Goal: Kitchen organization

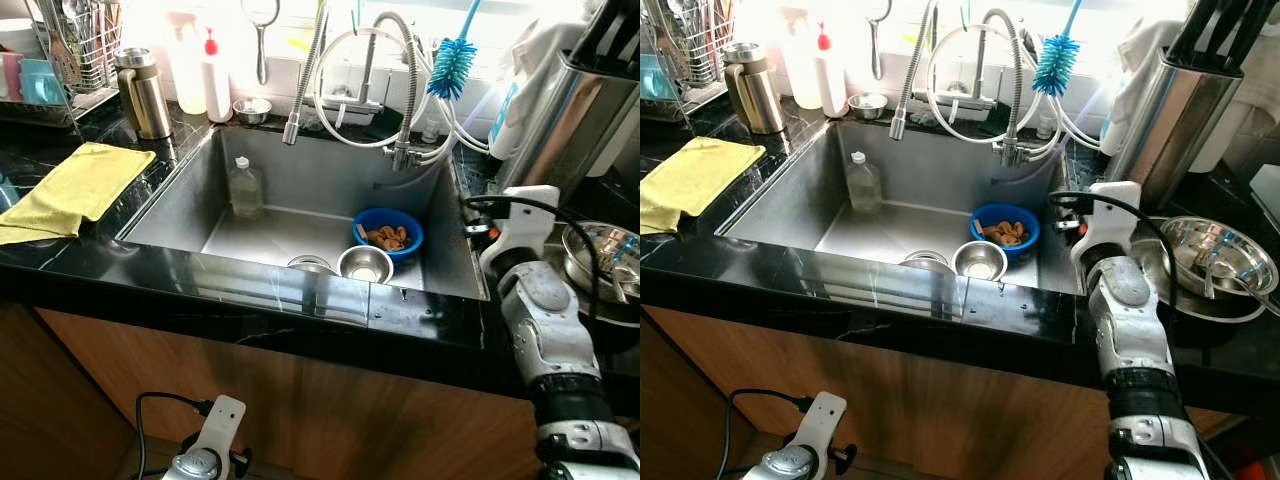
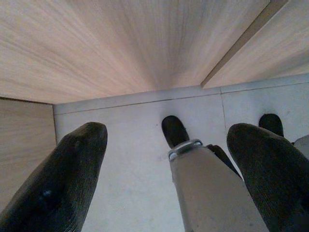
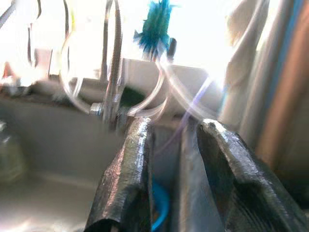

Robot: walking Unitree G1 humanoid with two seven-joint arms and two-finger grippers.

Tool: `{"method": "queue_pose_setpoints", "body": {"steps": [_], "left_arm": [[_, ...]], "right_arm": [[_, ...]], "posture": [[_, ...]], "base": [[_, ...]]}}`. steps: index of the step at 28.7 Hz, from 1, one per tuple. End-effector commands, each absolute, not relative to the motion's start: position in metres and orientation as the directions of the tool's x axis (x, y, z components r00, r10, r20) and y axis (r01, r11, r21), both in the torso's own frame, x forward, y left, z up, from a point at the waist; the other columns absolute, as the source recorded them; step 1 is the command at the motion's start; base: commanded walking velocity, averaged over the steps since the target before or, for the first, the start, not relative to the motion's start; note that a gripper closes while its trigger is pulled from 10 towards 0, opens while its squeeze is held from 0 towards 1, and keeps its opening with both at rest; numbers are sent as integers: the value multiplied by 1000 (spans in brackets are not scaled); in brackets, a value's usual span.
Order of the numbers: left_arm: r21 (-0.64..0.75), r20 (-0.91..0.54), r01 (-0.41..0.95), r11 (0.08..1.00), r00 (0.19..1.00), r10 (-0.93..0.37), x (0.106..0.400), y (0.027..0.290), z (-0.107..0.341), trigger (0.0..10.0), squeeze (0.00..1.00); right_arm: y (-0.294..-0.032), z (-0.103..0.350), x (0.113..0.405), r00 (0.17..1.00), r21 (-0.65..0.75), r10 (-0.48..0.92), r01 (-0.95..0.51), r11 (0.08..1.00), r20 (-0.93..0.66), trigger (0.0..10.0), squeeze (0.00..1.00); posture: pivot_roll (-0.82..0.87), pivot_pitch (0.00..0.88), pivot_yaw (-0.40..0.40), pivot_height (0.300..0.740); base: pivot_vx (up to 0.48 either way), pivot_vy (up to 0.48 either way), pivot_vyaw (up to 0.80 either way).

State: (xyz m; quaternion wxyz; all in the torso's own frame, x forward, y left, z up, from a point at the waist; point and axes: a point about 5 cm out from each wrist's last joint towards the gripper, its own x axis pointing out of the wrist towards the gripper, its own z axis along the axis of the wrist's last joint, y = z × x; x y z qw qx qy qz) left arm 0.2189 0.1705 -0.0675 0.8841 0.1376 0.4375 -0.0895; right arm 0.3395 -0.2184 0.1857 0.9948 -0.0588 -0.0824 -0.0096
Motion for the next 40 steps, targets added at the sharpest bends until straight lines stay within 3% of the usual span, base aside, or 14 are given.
{"method": "queue_pose_setpoints", "body": {"steps": [1,7,14,16,18,19,21,22,26,27,28,40], "left_arm": [[162,-802,268,950,597,-31,219,171,-67,10000,0],[163,-804,271,949,594,-32,219,172,-68,10000,0],[164,-809,271,948,587,-28,215,173,-70,10000,0],[163,-812,275,948,582,-30,213,172,-71,10000,0],[162,-813,277,947,581,-31,213,172,-71,10000,0],[161,-813,278,947,581,-32,213,172,-71,10000,0],[161,-814,279,947,580,-33,213,172,-71,10000,0],[161,-814,280,946,580,-33,213,172,-71,10000,0],[164,-814,279,946,579,-30,212,173,-71,10000,0],[164,-815,280,946,579,-30,212,173,-71,10000,0],[164,-815,280,946,579,-30,212,173,-71,10000,0],[165,-817,287,944,576,-33,211,173,-72,10000,0]], "right_arm": [[-217,202,330,968,-166,-29,73,983,249,10000,0],[-223,217,300,937,-166,-121,183,969,327,10000,0],[-255,215,257,902,-186,-294,362,913,316,10000,0],[-266,203,240,898,-170,-346,399,901,272,10000,82],[-268,198,233,898,-167,-363,408,897,248,10000,86],[-269,196,228,899,-171,-368,412,895,239,10000,796],[-269,196,223,899,-176,-373,416,892,231,10000,796],[-269,196,222,900,-176,-370,413,894,231,10000,1000],[-257,190,214,921,-205,-316,362,909,225,10000,996],[-256,188,213,923,-203,-317,360,911,218,10000,741],[-255,187,213,924,-199,-318,360,912,213,10000,0],[-261,172,207,910,-181,-381,407,895,160,10000,0]], "posture": [[38,13,-72,736],[31,17,-70,736],[15,18,-75,736],[14,18,-74,736],[13,19,-73,736],[15,19,-72,736],[15,19,-73,736],[15,18,-75,736],[17,19,-74,736],[16,19,-73,736],[16,18,-73,736],[16,15,-74,736]], "base": [[0,0,0],[0,0,0],[0,0,0],[0,0,0],[0,0,0],[0,0,0],[0,0,0],[0,0,0],[0,0,0],[0,0,0],[0,0,0],[0,0,0]]}}
